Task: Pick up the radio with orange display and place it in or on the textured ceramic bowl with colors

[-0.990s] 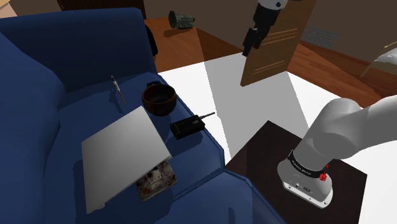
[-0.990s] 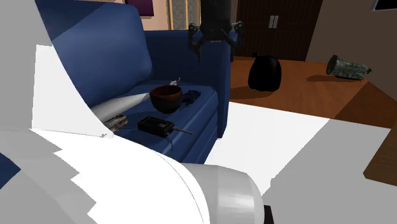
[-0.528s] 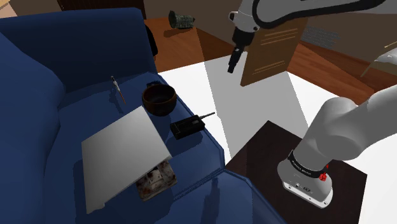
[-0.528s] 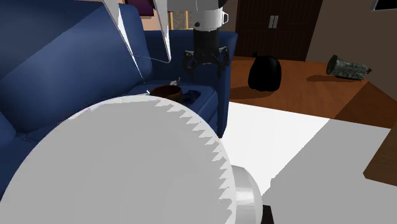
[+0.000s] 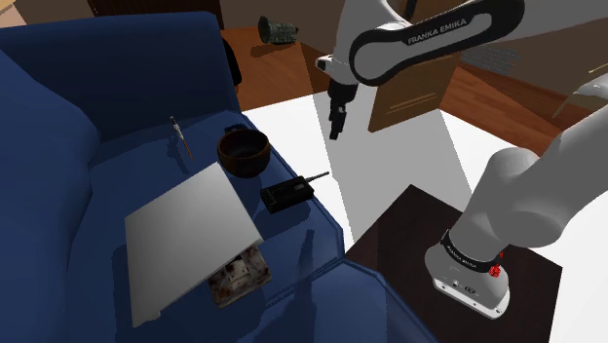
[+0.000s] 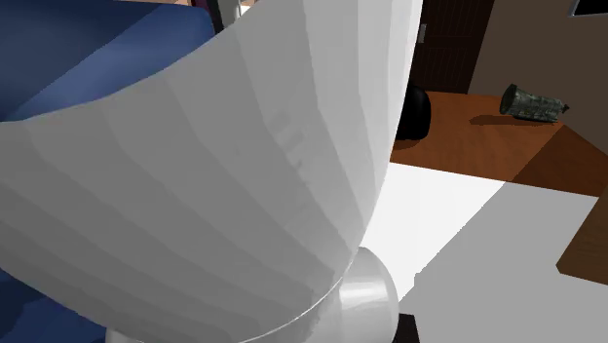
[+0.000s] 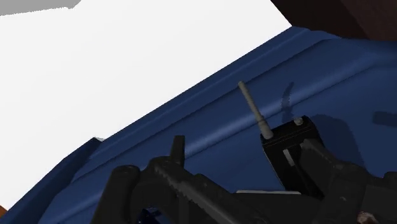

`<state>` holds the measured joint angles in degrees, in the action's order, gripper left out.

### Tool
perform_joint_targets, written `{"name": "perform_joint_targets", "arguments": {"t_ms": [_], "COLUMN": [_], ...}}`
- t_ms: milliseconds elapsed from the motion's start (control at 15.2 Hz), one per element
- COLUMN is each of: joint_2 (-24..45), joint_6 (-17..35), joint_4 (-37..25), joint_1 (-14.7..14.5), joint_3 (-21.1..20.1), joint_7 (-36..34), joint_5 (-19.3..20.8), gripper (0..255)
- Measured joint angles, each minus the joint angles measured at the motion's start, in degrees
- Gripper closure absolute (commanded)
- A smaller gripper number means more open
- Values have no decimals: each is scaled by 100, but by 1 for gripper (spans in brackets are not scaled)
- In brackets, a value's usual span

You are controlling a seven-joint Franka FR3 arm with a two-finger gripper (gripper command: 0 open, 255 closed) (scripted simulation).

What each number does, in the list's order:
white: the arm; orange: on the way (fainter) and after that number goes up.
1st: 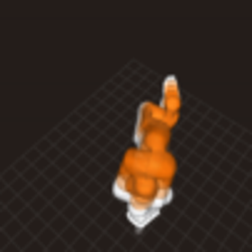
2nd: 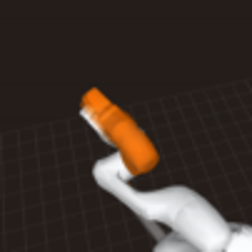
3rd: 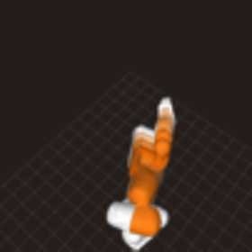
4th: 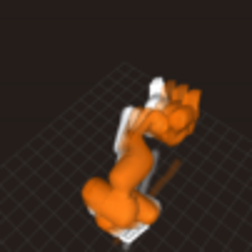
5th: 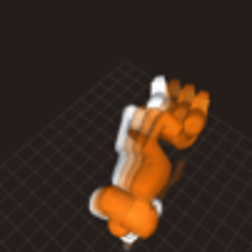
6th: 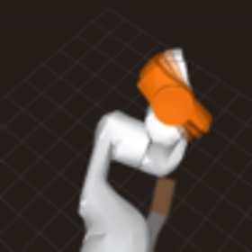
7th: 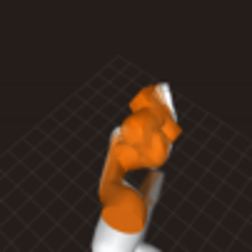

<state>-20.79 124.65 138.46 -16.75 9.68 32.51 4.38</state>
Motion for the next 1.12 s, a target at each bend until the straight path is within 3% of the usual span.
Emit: {"name": "perform_joint_targets", "arguments": {"t_ms": [726, 1122], "joint_2": [1671, 2163], "joint_6": [1451, 1978], "joint_4": [138, 224], "joint_1": [-754, -820], "joint_3": [-96, -135], "joint_7": [2089, 2438], "joint_5": [-306, -404], "gripper": [0, 0]}}
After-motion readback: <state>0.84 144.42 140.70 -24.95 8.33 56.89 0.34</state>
